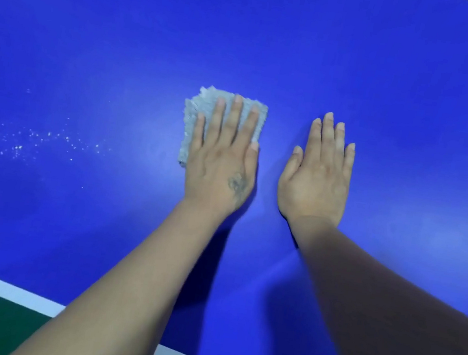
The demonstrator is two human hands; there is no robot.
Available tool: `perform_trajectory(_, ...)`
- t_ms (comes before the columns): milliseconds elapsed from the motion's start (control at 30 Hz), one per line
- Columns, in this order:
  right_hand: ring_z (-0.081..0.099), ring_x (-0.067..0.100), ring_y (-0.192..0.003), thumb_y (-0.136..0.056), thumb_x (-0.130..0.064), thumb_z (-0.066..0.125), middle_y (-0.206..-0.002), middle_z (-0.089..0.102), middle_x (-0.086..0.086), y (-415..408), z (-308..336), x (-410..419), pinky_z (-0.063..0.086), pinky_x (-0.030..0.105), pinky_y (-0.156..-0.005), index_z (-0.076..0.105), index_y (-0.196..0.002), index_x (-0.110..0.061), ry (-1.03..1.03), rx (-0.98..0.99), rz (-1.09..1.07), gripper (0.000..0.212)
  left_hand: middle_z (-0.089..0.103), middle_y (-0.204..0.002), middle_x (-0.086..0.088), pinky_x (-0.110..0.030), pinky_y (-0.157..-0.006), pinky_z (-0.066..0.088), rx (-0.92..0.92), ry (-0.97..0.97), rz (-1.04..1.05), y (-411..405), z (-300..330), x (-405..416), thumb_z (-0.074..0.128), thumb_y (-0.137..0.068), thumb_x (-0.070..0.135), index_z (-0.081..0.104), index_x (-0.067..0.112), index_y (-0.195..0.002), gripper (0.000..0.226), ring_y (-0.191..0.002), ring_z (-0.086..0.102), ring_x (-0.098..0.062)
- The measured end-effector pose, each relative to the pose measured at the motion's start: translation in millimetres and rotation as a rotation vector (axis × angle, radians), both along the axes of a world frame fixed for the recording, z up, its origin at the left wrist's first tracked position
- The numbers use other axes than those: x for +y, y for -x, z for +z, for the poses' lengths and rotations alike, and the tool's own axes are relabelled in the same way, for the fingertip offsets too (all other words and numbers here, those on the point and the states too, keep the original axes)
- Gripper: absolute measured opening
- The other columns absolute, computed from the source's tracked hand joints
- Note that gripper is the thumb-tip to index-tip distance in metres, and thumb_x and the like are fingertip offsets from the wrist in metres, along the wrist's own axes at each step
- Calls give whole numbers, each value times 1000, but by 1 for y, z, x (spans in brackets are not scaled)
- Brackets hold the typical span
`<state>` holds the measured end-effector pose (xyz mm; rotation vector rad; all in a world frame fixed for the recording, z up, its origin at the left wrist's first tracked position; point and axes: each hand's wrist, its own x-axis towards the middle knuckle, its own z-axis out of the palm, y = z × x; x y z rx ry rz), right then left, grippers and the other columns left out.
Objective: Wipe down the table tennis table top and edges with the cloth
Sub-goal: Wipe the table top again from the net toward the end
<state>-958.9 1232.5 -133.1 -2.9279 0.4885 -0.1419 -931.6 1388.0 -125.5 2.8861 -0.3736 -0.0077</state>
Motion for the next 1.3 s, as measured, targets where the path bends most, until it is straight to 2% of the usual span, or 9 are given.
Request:
perform_trajectory(133,10,25,-166,-109,-37,17,-179,15,4,1,0,0,11,51,-134,26,-169,-9,20,22,13,66,10,-179,0,-53,-133,11,56,-31,-107,89,7,21,26,-114,36,17,25,-171,59,-166,3,-22)
perform_trajectory(267,8,25,-166,-108,-38,14,-180,13,4,0,0,0,10,51,-135,24,-169,-9,20,30,14,68,9,-179,1,-55,-132,16,106,-91,-36,141,12,76,30,-113,34,17,25,-171,60,-166,4,-23)
perform_trajectory(400,9,25,-166,-110,-37,17,-180,14,4,1,0,0,11,51,-134,25,-169,-9,22,17,11,66,6,-180,0,-54,-133,9,117,-112,117,109,8,108,17,-113,37,13,25,-172,60,-166,0,-22)
perform_trajectory(567,9,25,-166,-111,-35,21,-180,14,4,2,1,0,12,51,-134,25,-169,-9,37,20,3,63,4,-180,-1,-52,-134,0,82,-49,239,17,1,76,11,-111,44,11,27,-172,63,-166,-2,-24)
perform_trajectory(733,9,24,-166,-110,-36,19,-180,14,3,1,3,2,10,50,-135,25,-169,-10,25,23,7,65,14,-179,-5,-55,-133,6,25,-11,63,-21,-2,11,22,-111,41,24,23,-170,62,-166,7,-28)
perform_trajectory(833,8,23,-166,-110,-37,18,-180,14,3,2,2,3,9,49,-135,25,-169,-10,14,19,13,66,19,-178,-4,-55,-132,10,-22,-13,-90,21,-2,-7,24,-112,38,27,23,-169,59,-166,10,-27)
perform_trajectory(1000,11,26,-166,-111,-35,23,-179,16,8,3,1,3,10,50,-135,26,-168,-7,25,1,18,64,12,-179,0,-53,-132,10,69,-32,-170,116,4,30,26,-114,37,20,25,-171,59,-166,4,-23)
perform_trajectory(1133,10,32,-166,-113,-32,26,-178,12,16,12,7,7,10,50,-135,26,-167,-1,40,-32,20,62,4,-180,2,-53,-133,4,156,-59,20,139,10,96,24,-112,44,12,29,-172,62,-166,-2,-21)
perform_trajectory(1300,16,34,-165,-113,-32,28,-177,20,17,80,16,54,15,53,-133,35,-163,0,-8,-52,104,60,1,-180,-2,-55,-133,0,160,-35,239,59,7,119,18,-112,45,7,26,-172,64,-166,-3,-27)
